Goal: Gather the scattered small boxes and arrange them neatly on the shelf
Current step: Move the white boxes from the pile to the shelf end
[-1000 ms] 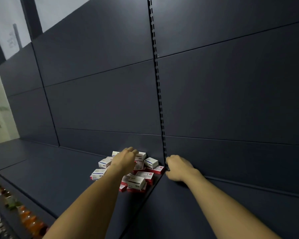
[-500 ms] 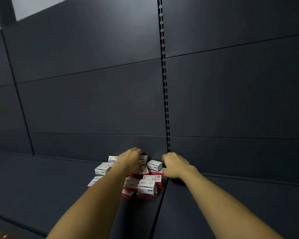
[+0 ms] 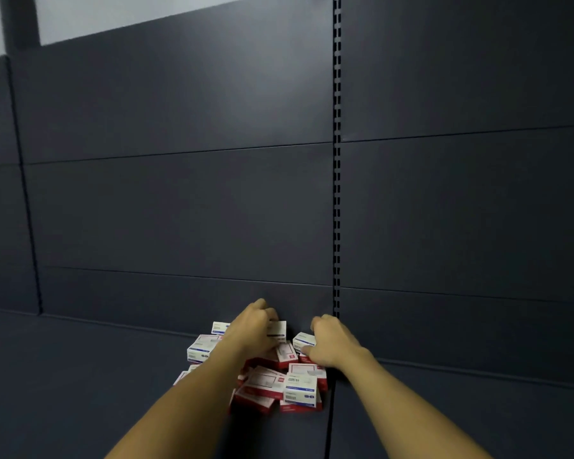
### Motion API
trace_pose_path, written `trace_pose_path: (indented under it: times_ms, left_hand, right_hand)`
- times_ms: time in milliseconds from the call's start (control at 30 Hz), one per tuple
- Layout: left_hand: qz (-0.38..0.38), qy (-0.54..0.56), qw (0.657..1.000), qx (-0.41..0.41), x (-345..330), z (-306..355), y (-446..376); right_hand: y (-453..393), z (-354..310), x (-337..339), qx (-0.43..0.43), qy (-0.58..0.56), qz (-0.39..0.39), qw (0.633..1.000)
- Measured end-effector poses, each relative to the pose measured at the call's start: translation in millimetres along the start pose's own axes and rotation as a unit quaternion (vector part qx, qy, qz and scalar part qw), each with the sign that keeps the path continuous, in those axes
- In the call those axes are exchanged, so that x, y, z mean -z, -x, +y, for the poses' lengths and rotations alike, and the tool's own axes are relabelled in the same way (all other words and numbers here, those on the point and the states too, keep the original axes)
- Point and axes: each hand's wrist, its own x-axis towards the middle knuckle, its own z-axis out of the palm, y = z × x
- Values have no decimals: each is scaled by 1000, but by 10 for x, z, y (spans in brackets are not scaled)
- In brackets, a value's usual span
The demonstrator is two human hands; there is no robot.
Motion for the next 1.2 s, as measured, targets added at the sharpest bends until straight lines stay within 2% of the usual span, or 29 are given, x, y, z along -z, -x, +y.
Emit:
trace_pose_path:
  times_ms: [367,600,900,1200]
  left_hand:
    - [25,16,1000,2,304,-325,218]
    - [11,14,1000,-24,278,-354,266]
    - [17,16,990,-140,308,187,23]
    - [11,52,973,-224,157,902,-33]
  right_hand:
    - [-136,-240,-190,-86,28,7,996]
    - [-85,-240,-110,-47,25,71,996]
    - [272,71,273,-19,41,148,988]
    - [982,589,614,-118,101,142,978]
